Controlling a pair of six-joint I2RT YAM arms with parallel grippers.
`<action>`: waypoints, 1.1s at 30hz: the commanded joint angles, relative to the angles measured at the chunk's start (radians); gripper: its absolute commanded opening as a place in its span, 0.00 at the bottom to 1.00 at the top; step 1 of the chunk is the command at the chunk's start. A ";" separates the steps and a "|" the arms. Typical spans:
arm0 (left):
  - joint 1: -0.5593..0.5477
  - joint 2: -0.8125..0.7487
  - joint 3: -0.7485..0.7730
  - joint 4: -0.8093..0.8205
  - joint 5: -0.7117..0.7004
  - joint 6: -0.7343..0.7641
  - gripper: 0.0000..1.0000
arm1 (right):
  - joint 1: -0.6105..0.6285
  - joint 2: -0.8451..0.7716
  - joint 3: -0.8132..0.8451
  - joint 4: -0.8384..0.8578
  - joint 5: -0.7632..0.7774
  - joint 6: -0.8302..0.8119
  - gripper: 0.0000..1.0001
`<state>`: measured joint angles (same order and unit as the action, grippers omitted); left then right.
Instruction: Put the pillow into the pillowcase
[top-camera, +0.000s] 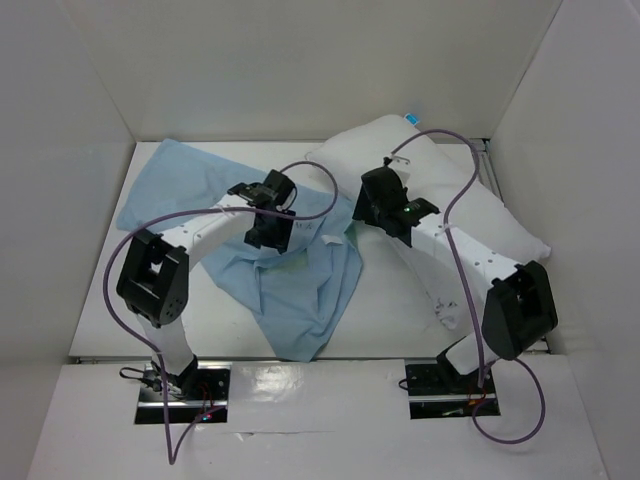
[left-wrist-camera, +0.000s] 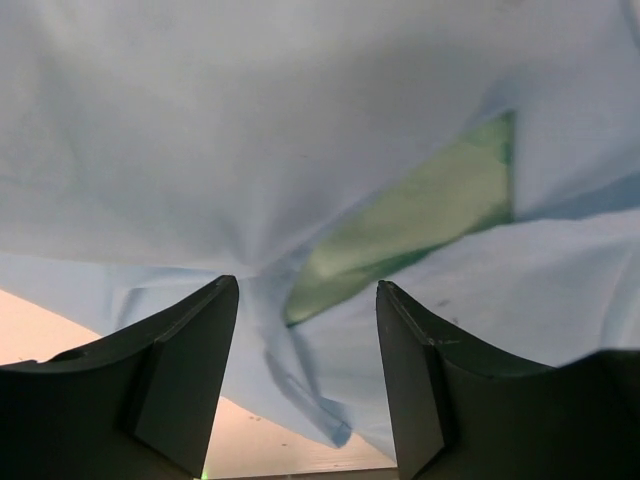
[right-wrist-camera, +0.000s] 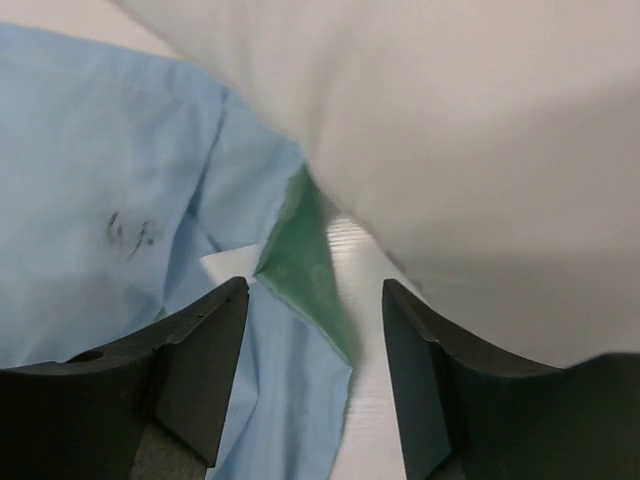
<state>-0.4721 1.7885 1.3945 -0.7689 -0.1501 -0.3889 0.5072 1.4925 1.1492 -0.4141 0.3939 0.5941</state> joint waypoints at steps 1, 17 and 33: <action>-0.089 -0.014 0.052 -0.035 -0.095 0.010 0.69 | 0.045 -0.037 0.057 -0.025 -0.012 -0.001 0.64; -0.134 0.186 0.187 0.059 -0.080 -0.108 0.85 | -0.050 -0.333 -0.003 -0.261 0.022 0.023 0.84; -0.189 -0.028 -0.051 0.084 -0.158 -0.093 0.64 | -0.091 -0.299 -0.039 -0.219 -0.064 0.013 0.87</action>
<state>-0.6327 1.7874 1.3262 -0.7670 -0.3618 -0.5098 0.4179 1.1908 1.1137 -0.6533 0.3416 0.6106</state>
